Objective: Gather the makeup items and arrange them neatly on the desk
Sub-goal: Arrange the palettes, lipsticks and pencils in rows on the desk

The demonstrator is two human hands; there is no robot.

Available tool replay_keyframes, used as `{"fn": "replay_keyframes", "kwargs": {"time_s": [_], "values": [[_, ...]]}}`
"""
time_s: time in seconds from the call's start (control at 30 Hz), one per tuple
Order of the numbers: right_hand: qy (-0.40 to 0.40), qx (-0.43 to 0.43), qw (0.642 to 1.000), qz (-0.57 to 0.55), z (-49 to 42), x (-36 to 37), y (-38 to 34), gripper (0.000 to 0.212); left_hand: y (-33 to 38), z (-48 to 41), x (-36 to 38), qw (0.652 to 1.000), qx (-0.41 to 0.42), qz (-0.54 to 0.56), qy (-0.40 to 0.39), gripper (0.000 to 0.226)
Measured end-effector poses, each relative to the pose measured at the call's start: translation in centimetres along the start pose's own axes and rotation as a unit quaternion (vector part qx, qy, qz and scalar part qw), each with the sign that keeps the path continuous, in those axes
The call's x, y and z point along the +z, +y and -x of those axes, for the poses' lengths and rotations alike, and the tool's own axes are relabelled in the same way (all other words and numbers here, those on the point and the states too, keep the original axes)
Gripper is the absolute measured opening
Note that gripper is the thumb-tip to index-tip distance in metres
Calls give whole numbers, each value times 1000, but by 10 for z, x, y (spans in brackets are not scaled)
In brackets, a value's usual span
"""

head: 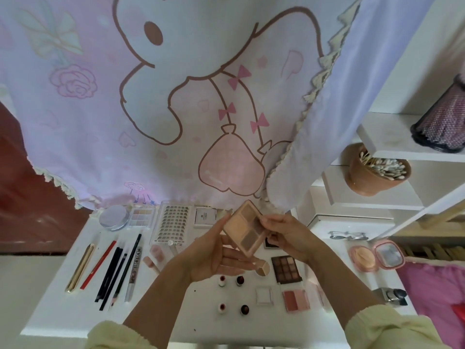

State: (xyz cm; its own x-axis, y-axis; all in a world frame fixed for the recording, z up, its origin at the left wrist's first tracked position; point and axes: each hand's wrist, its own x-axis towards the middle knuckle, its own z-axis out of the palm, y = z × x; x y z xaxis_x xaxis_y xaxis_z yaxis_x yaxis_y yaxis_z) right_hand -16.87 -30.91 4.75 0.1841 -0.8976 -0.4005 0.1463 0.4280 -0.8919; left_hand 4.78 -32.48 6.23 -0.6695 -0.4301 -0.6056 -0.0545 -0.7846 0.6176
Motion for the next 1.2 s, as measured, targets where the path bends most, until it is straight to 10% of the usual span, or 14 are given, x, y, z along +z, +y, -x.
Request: {"fn": "replay_keyframes", "kwargs": {"time_s": [0.27,0.47,0.77,1.03,1.2], "values": [[-6,-30,999,-13,5,14,-1,54,-12,-2,8,987,62,133,-69,82],[22,-44,999,-8,11,21,-8,53,-17,0,12,980,97,175,1,27],[40,-56,998,-8,18,19,-15,35,-15,-4,4,977,161,65,124,29],[112,-127,969,179,23,31,-28,9,-11,-5,3,965,211,58,144,43],[126,-244,869,411,23,44,-22,17,-2,-5,11,972,156,128,123,57]]}}
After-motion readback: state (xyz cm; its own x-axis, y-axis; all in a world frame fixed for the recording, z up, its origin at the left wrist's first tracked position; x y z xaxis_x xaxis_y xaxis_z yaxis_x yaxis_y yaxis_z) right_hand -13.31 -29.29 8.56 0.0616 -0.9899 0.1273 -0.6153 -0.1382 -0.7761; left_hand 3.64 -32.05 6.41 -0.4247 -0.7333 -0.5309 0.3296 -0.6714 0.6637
